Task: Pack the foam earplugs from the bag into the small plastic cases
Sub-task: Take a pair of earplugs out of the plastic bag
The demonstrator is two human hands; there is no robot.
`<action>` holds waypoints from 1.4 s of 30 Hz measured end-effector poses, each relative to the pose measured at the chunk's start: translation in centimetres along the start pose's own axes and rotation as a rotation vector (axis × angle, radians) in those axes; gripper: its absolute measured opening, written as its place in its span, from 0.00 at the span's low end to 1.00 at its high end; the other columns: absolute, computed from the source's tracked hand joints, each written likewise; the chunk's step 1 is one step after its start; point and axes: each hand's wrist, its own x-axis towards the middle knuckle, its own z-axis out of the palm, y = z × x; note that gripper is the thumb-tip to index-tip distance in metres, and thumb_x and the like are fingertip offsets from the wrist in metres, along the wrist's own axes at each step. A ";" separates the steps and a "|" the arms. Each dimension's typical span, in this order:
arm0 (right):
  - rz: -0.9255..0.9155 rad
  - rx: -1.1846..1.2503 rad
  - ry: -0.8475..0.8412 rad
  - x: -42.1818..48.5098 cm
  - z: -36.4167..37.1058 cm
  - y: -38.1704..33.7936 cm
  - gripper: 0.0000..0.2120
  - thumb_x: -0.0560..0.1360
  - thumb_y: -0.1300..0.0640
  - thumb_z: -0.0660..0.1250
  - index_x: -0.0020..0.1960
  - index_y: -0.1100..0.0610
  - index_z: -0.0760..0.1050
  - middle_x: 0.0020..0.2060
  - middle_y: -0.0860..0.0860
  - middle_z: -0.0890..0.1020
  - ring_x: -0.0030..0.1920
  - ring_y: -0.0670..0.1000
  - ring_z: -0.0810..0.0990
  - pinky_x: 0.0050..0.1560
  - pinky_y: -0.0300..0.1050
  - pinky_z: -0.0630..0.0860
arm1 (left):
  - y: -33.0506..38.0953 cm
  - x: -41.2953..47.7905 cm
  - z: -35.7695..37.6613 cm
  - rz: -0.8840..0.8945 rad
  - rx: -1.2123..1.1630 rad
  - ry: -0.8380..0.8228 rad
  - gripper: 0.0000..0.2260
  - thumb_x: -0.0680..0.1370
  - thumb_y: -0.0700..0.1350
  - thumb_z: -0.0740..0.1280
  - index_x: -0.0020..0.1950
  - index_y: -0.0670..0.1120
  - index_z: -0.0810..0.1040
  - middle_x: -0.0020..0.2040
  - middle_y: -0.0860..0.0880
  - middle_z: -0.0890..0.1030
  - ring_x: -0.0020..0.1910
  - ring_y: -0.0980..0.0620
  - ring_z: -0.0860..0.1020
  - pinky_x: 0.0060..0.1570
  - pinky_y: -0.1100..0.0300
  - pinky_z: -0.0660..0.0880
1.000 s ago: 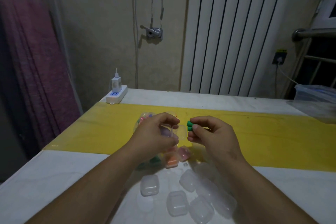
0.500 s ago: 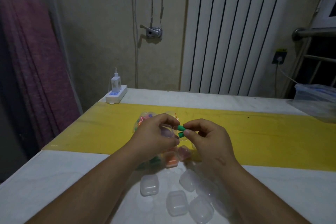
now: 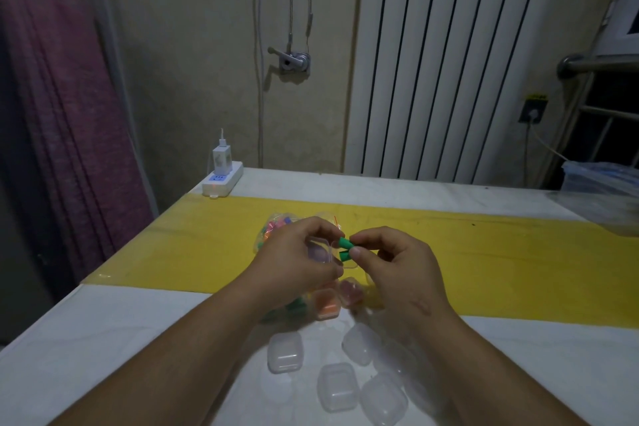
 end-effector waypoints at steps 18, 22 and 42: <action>-0.034 -0.233 0.026 0.0 0.1 -0.1 0.04 0.73 0.53 0.72 0.42 0.44 0.82 0.40 0.43 0.76 0.39 0.37 0.73 0.36 0.28 0.65 | 0.5 -0.2 0.0 -0.053 -0.131 0.024 0.17 0.67 0.34 0.77 0.51 0.50 0.80 0.47 0.58 0.79 0.45 0.68 0.77 0.37 0.71 0.76; 0.104 -0.034 0.022 -0.2 0.2 -0.1 0.09 0.72 0.56 0.74 0.45 0.51 0.74 0.36 0.46 0.77 0.34 0.46 0.72 0.32 0.33 0.68 | 0.4 -0.3 0.0 -0.053 -0.128 0.002 0.19 0.66 0.33 0.77 0.51 0.49 0.79 0.48 0.57 0.79 0.46 0.65 0.79 0.41 0.68 0.78; 0.365 0.411 -0.063 -0.4 -0.1 -1.8 0.04 0.76 0.58 0.70 0.46 0.59 0.82 0.35 0.50 0.83 0.33 0.45 0.78 0.29 0.36 0.75 | 0.5 -0.2 -0.2 -0.122 -0.474 -0.029 0.19 0.74 0.32 0.70 0.61 0.49 0.79 0.52 0.45 0.83 0.48 0.50 0.83 0.41 0.63 0.79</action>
